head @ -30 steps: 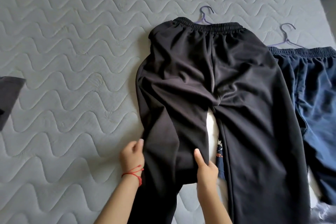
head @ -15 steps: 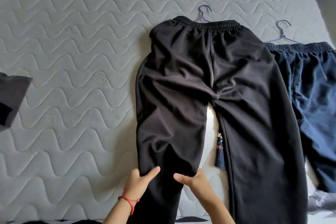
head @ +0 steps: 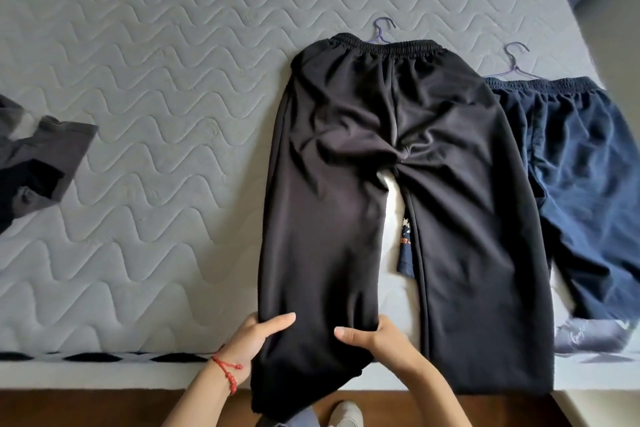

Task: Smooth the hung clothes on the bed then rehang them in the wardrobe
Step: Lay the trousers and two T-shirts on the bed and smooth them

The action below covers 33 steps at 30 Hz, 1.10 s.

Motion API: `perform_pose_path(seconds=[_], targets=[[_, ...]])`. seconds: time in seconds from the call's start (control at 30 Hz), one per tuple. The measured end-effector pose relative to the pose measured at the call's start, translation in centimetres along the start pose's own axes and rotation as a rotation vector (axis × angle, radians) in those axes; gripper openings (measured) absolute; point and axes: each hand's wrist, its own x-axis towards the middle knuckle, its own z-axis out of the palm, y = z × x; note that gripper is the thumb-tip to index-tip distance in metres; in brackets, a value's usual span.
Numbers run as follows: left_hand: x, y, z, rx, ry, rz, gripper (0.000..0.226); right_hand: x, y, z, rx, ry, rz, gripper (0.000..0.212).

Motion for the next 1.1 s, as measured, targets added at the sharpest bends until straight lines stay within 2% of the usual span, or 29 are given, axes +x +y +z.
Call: perform_pose_path(seconds=[0.1,0.2,0.3,0.37,0.47,0.53,0.6,0.67,0.73,0.77,0.87,0.9,0.93,1.0,1.1], targets=[[-1.2,-2.1,-0.3,0.033,0.033,0.045,0.088,-2.1,1.7,-0.5,-0.075,0.054,-0.032,0.016],[-3.0,-3.7,-0.7,-0.051,0.005,0.1,0.085,-4.2,3.1,-1.2,0.021,0.066,-0.097,0.02],[-4.7,-4.8,-0.9,-0.225,-0.018,0.134,0.05,-5.8,4.4,-1.9,0.168,-0.023,-0.123,0.029],[-5.5,-5.6,-0.6,-0.216,0.013,0.123,0.022,-6.3,5.2,-2.0,0.173,-0.009,-0.085,0.024],[-5.2,-7.6,-0.3,-0.027,0.136,0.108,0.014,-6.1,6.9,-1.8,-0.102,0.122,0.039,0.025],[-4.8,-8.7,-0.6,0.184,0.248,0.141,0.005,-6.2,7.8,-1.8,-0.267,0.102,0.084,0.022],[-4.5,-9.3,-0.7,0.396,0.342,0.179,0.004,-6.4,8.6,-1.9,-0.243,0.039,0.055,0.013],[-4.5,-9.4,-0.5,0.533,0.403,0.222,0.007,-6.4,9.4,-2.3,-0.106,-0.01,0.007,0.016],[-4.3,-9.8,-0.6,0.703,0.452,0.224,0.016,-6.2,10.4,-2.6,-0.059,-0.01,0.027,0.01],[-4.1,-10.1,-0.7,0.785,0.479,0.192,0.02,-6.1,11.0,-2.8,-0.124,0.024,0.061,0.003],[-4.1,-11.0,-0.4,0.951,0.548,0.055,0.036,-5.4,13.4,-4.3,-0.444,0.269,0.169,0.007],[-4.2,-11.2,0.1,0.99,0.567,0.041,0.044,-5.3,13.9,-5.1,-0.493,0.355,0.18,0.018],[-4.2,-11.4,0.8,1.028,0.586,0.061,0.05,-5.3,14.4,-6.0,-0.483,0.427,0.187,0.026],[-4.0,-11.4,3.1,1.036,0.574,0.169,0.052,-5.7,14.3,-8.1,-0.375,0.541,0.165,0.028],[-2.8,-11.2,7.6,0.991,0.416,0.323,0.038,-6.3,13.0,-11.5,-0.299,0.711,0.091,0.026]])
